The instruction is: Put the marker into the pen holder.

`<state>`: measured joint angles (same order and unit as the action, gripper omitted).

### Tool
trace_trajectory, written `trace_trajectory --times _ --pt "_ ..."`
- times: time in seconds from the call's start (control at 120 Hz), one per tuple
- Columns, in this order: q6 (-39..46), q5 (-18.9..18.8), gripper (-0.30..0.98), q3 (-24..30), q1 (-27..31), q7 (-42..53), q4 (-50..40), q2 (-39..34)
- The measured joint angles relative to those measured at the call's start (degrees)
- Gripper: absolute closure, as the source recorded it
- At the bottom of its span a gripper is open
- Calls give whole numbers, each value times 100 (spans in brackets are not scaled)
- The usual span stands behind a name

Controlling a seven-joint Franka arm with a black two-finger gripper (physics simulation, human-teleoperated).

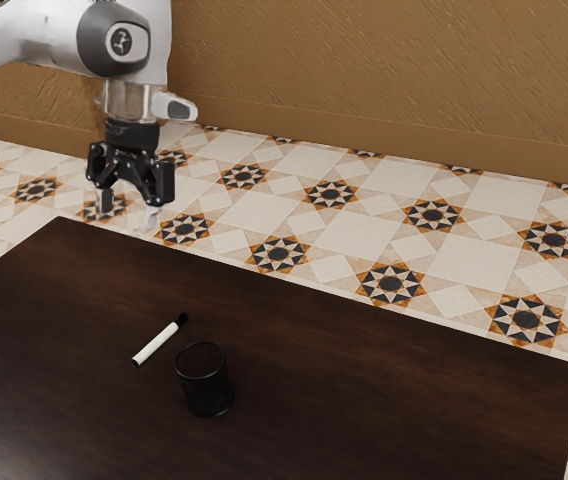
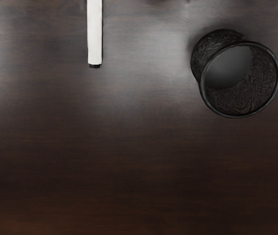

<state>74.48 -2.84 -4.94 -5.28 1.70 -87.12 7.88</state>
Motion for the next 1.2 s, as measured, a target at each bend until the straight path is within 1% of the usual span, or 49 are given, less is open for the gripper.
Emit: trace_trajectory --times 0.1,0.242,0.375,0.508,0.633,0.7,0.783,0.983,1.075,1.2 --pt "781 -11 0 -6 0 30 0 22" --pt "1487 -43 0 -32 2 62 -77 54" --pt "2269 -107 0 -216 -25 76 -961 124" --pt "3345 -131 0 -377 10 89 -1893 547" --pt "4197 -109 0 -416 7 96 -2348 829" --pt "4626 -97 0 -425 6 114 -2440 1082" --pt "5067 -87 0 -428 2 193 -2493 1233" --pt "5779 -92 0 -515 0 436 -2778 1353" --pt "5985 -99 0 -564 12 532 -2824 1376" --pt "6180 -96 0 -601 18 654 -2769 1582"
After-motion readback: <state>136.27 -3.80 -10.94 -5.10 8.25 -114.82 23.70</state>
